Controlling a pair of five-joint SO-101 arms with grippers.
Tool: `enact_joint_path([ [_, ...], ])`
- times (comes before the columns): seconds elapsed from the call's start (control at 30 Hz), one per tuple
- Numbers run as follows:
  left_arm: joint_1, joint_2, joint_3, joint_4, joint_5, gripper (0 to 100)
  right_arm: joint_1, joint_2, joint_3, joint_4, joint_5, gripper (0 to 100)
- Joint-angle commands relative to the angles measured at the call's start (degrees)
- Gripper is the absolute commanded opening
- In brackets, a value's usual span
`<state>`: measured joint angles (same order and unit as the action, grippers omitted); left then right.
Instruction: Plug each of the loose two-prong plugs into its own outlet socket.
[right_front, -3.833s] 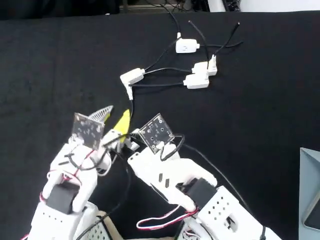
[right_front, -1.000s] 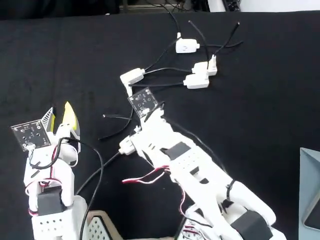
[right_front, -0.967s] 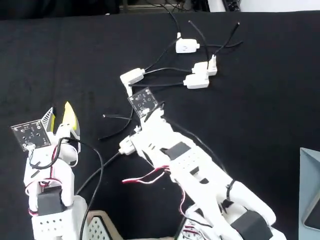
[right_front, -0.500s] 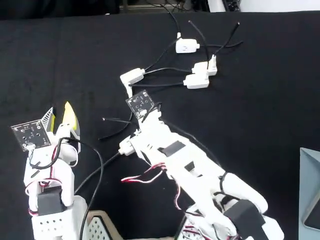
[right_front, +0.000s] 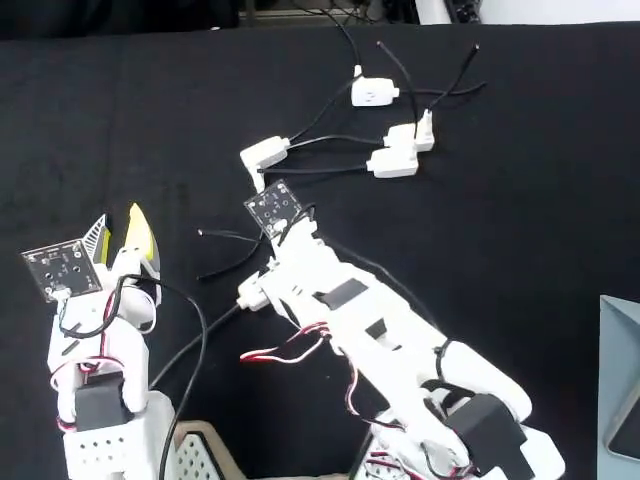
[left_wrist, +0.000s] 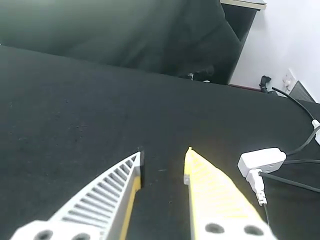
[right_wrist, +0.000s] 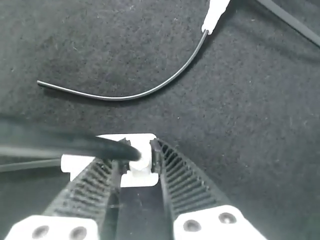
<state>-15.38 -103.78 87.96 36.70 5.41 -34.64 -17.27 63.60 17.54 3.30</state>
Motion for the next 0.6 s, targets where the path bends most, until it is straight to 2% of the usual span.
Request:
enact_joint_path([
  [0.0,-0.48,-0.26,-0.31,-1.41,0.18,15,1.14,-0.31,-0.57,0.18,1.49,1.1],
  [0.27,-0.40,-0.26,-0.31,-1.41,0.18,15,14.33,-10.59,-2.77,-0.44,3.60,1.2],
  [0.57,-0.40,-0.26,-0.31,-1.32,0.18,15,20.48,-10.42,-6.02,-11.87,3.08,1.3],
])
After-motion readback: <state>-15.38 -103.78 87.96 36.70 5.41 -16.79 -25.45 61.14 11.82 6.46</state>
